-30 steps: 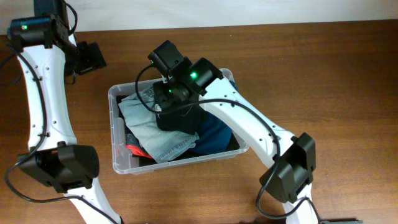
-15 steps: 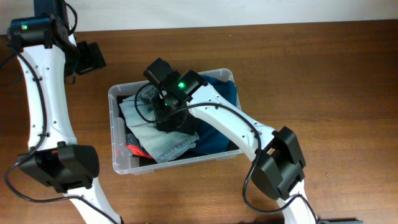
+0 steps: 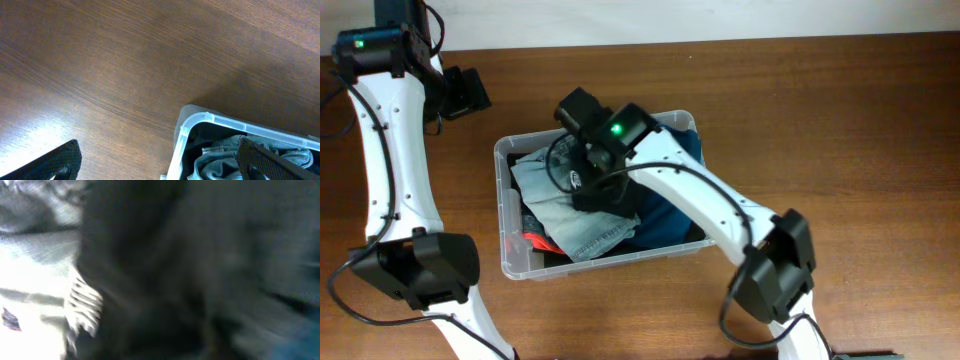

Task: Pack container

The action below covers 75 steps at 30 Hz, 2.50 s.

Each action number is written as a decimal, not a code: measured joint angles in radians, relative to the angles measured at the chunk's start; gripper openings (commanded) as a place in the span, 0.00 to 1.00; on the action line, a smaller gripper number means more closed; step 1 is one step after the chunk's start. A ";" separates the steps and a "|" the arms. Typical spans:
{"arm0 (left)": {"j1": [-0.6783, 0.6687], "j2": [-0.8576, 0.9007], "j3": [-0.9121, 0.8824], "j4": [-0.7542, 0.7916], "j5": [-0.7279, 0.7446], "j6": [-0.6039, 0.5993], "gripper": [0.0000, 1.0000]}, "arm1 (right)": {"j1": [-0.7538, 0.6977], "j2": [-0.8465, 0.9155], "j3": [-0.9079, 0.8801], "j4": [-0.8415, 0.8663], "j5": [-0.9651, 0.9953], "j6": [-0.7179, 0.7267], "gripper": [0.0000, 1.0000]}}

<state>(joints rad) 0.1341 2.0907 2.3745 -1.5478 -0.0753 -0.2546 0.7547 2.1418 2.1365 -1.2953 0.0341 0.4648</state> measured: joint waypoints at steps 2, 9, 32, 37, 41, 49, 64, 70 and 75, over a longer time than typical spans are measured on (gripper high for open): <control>0.000 0.000 0.000 0.000 0.000 0.000 0.99 | -0.013 -0.030 0.053 -0.072 0.071 -0.003 0.99; 0.000 0.000 0.000 0.000 0.000 0.000 0.99 | -0.142 -0.226 0.181 -0.269 0.240 -0.002 0.99; 0.000 0.000 0.000 0.000 0.000 0.000 0.99 | -0.499 -0.764 -0.130 -0.400 0.227 0.010 0.98; 0.000 0.000 0.000 0.000 0.000 0.000 0.99 | -0.499 -0.745 -0.146 -0.399 0.202 0.006 0.98; 0.000 0.000 0.000 0.000 0.000 0.000 0.99 | -0.499 -0.742 -0.146 -0.399 0.197 -0.007 0.99; 0.000 0.000 0.000 0.000 0.000 0.000 1.00 | -0.499 -0.742 -0.146 -0.399 0.198 -0.075 0.99; 0.000 0.000 0.000 0.000 -0.001 0.000 0.99 | -0.522 -0.917 -0.441 -0.198 0.242 -0.085 0.99; 0.000 0.000 0.000 0.000 0.000 0.000 0.99 | -0.600 -1.272 -0.851 0.163 0.242 -0.088 0.98; 0.000 0.000 -0.001 0.000 0.000 0.000 0.99 | -0.662 -1.559 -1.199 0.398 0.231 -0.091 0.98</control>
<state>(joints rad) 0.1341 2.0907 2.3737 -1.5478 -0.0750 -0.2550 0.0925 0.5827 0.9375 -0.8970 0.2649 0.3737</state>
